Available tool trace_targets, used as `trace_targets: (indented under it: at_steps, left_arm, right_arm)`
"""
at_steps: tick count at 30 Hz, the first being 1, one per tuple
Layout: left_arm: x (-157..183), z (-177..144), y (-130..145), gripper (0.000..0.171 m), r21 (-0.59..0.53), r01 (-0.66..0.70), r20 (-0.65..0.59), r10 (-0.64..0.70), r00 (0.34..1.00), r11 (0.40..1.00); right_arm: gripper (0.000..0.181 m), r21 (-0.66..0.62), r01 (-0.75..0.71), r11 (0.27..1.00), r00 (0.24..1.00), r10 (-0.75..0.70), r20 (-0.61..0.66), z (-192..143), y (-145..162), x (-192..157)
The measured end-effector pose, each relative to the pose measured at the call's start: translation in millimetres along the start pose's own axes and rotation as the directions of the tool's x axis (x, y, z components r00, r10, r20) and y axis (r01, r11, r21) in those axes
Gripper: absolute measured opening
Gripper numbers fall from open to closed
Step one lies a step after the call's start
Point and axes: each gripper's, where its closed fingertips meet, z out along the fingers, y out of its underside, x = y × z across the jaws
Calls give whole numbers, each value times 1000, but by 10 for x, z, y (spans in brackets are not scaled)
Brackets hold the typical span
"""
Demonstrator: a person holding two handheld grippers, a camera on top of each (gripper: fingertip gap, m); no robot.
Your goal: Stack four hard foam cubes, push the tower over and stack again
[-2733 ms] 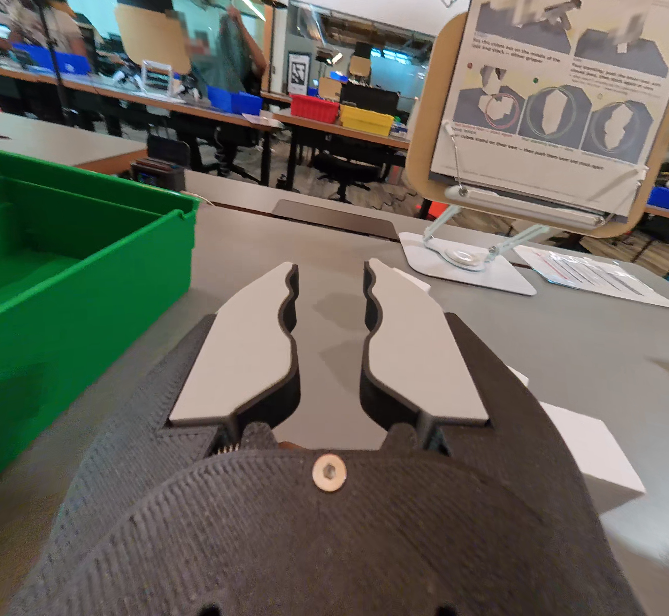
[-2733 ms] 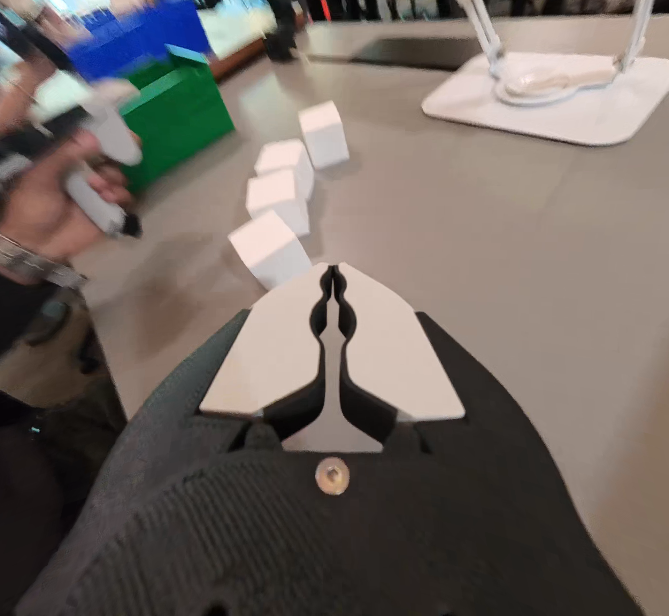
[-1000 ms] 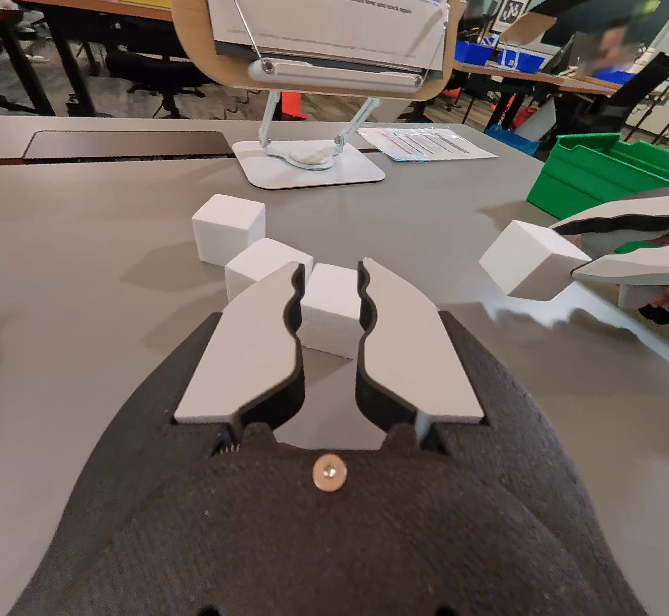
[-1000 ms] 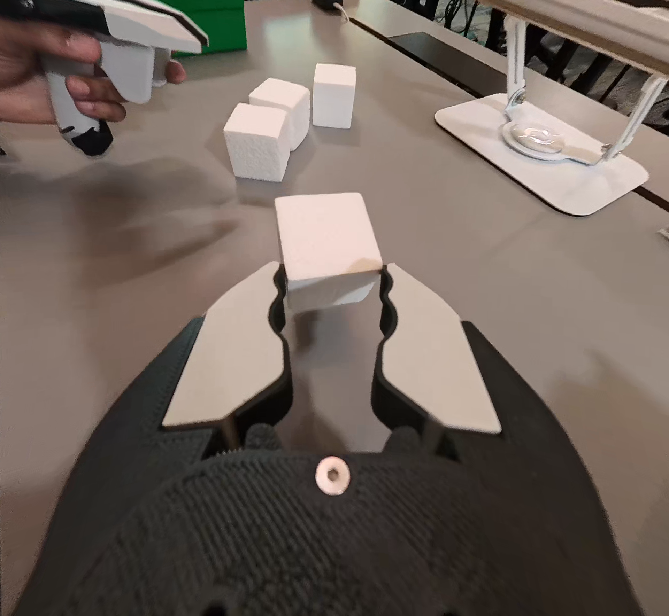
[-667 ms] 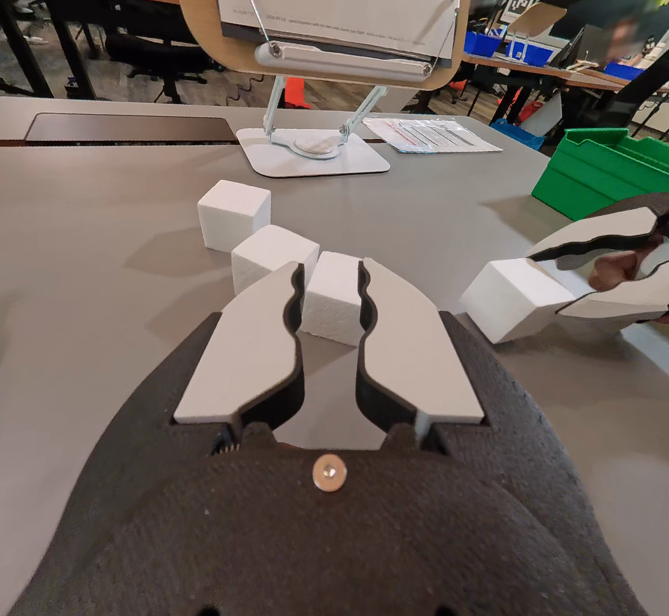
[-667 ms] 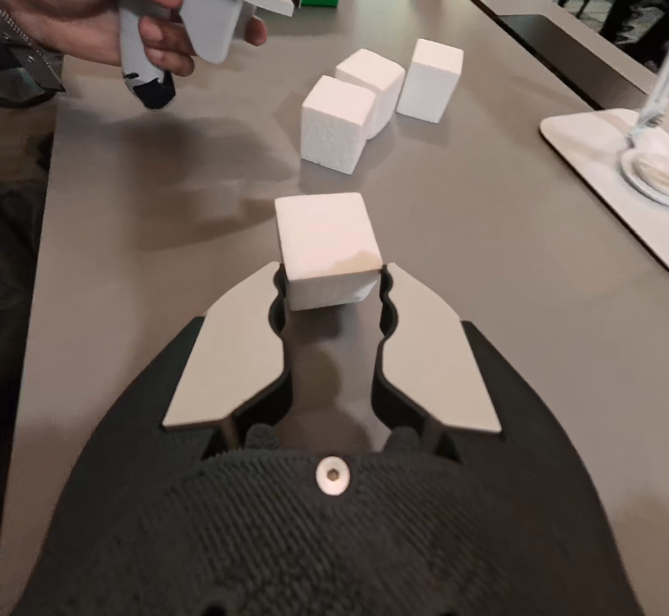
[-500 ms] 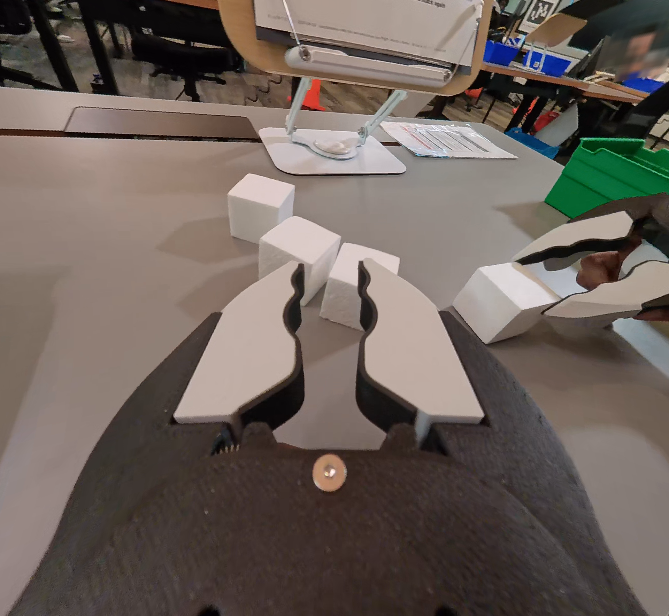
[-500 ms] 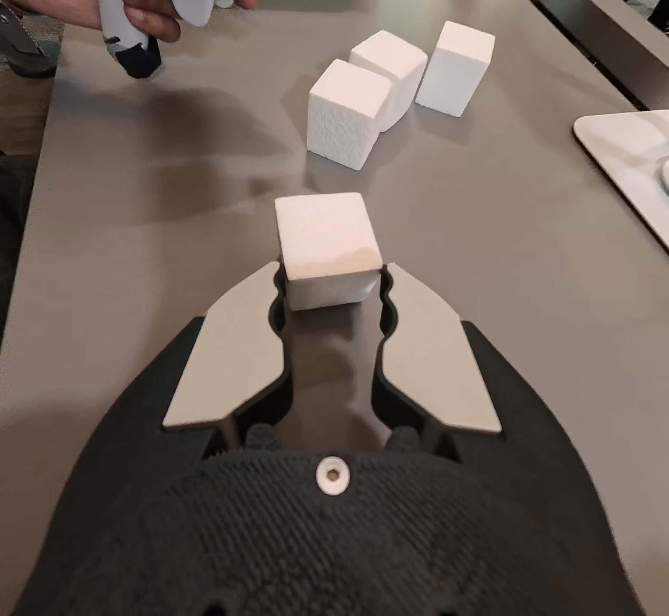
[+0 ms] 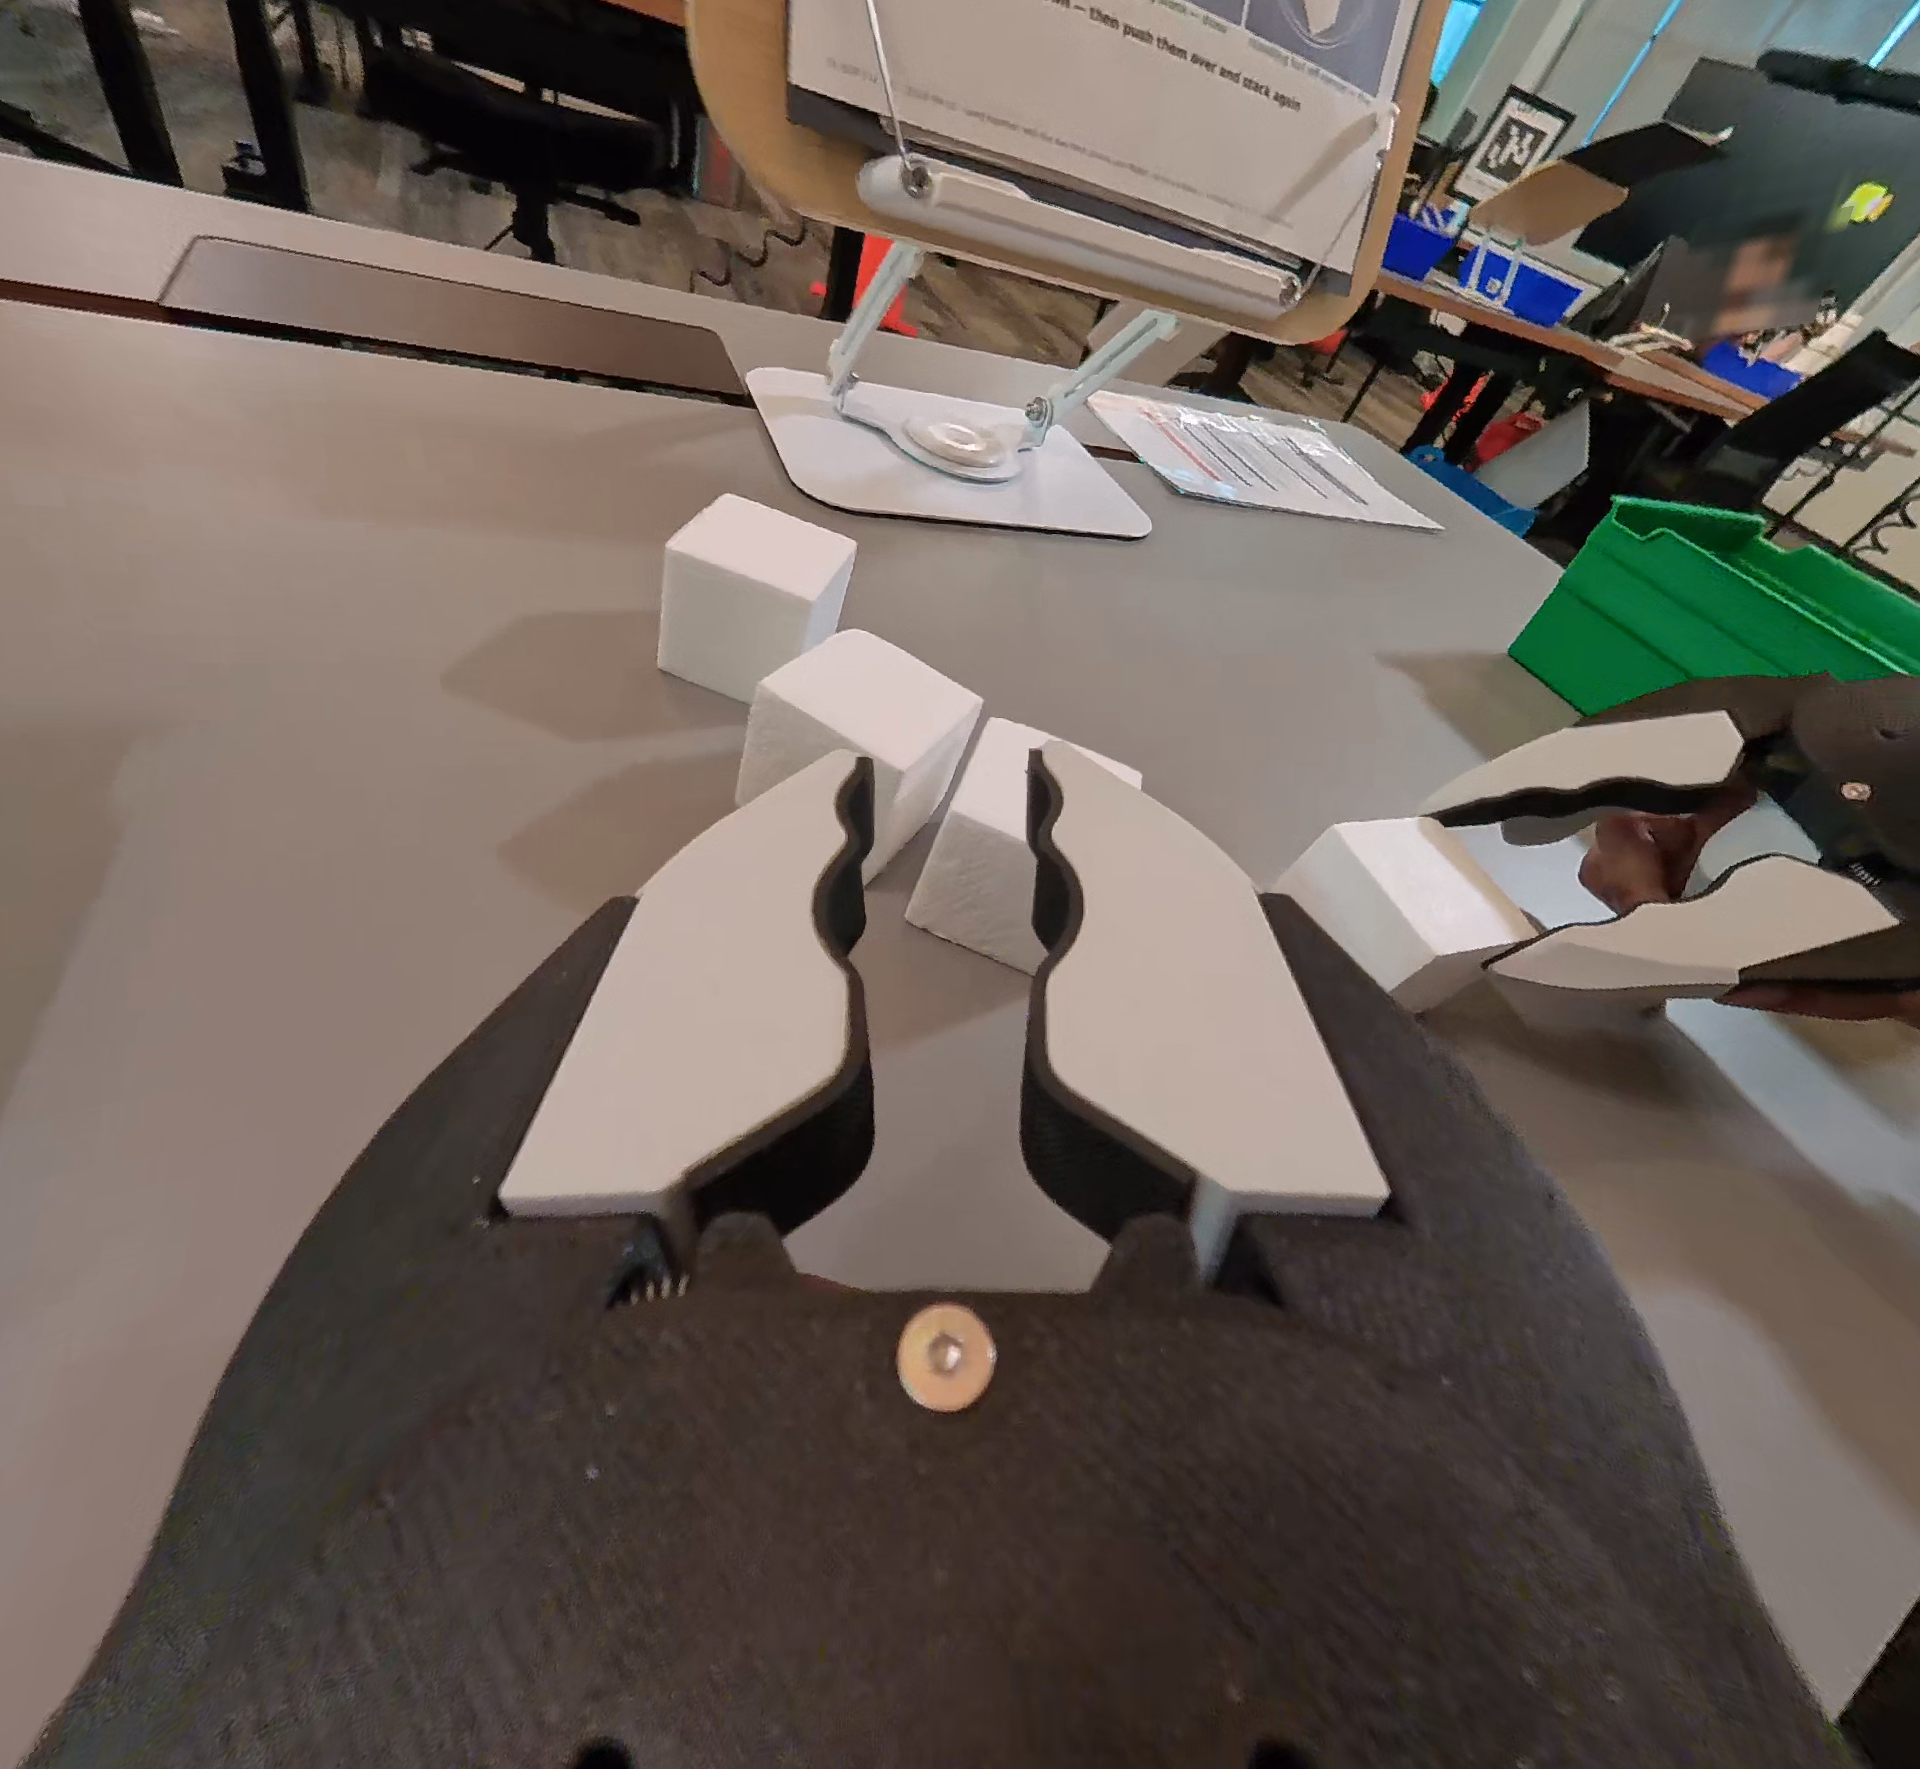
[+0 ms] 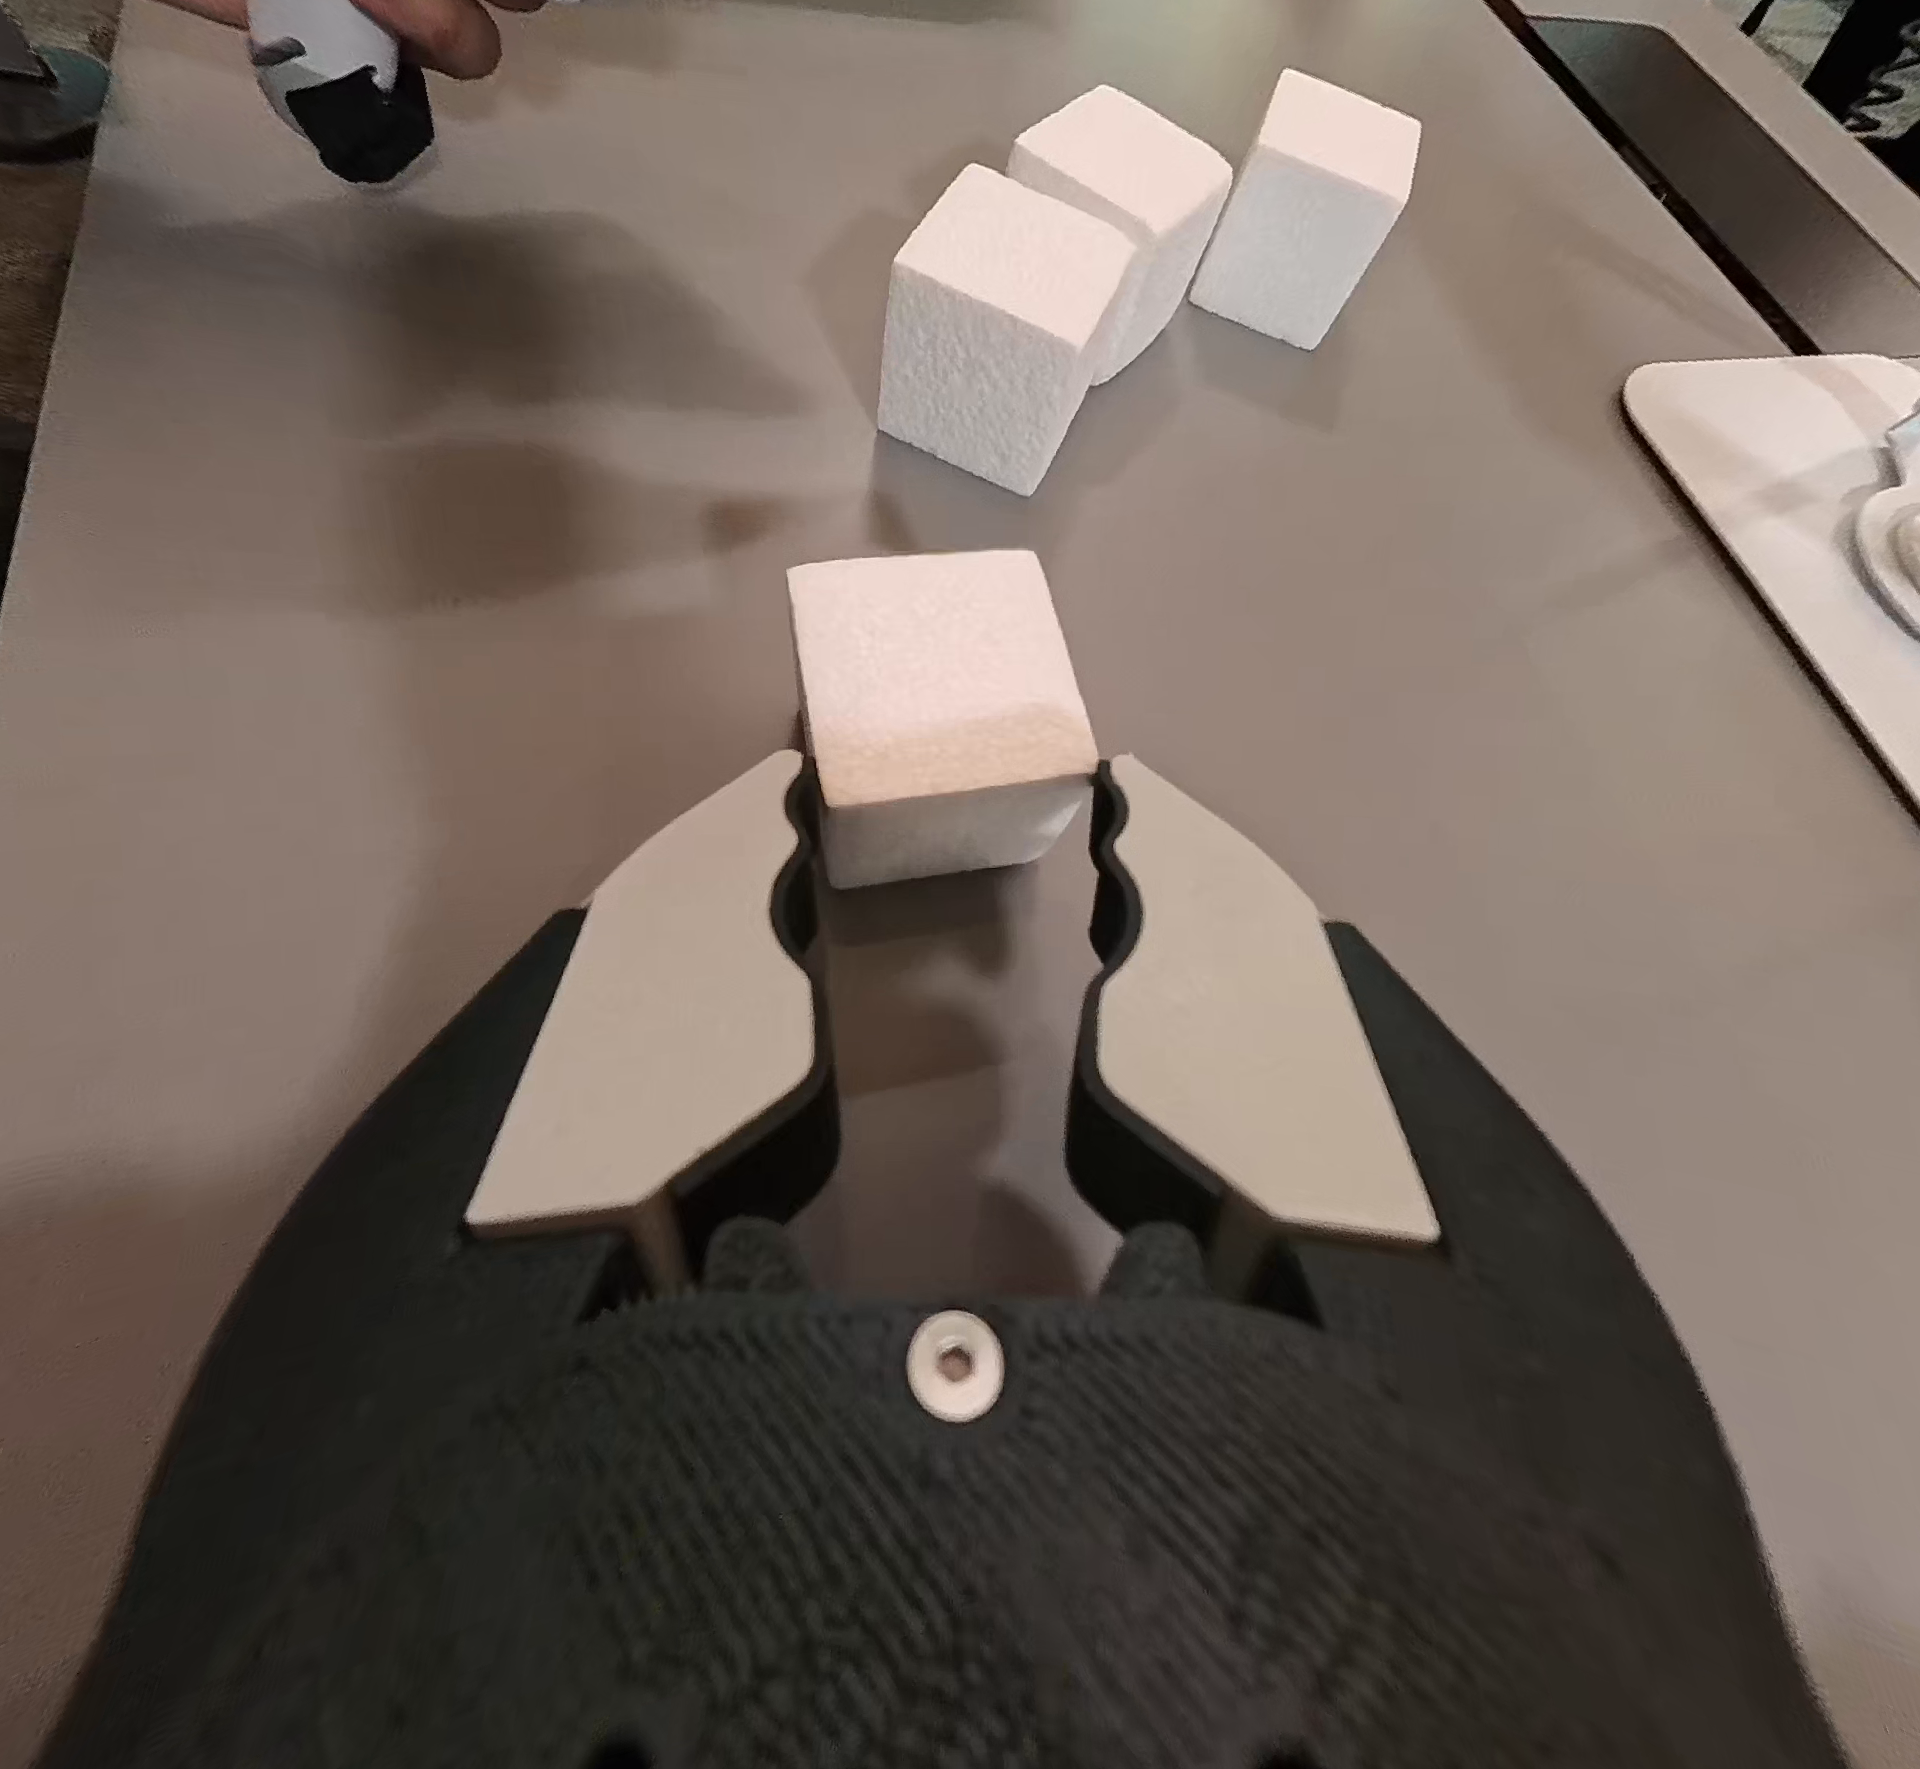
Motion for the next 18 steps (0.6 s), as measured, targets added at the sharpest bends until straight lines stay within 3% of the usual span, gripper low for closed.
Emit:
trace_targets:
  at_steps: [18]
  left_arm:
    - [191, 97, 148, 31, -77, -55, -65, 50, 997, 995]
  right_arm:
    - [51, 5, -12, 1000, 1000, 12, -14, -58, 36, 6]
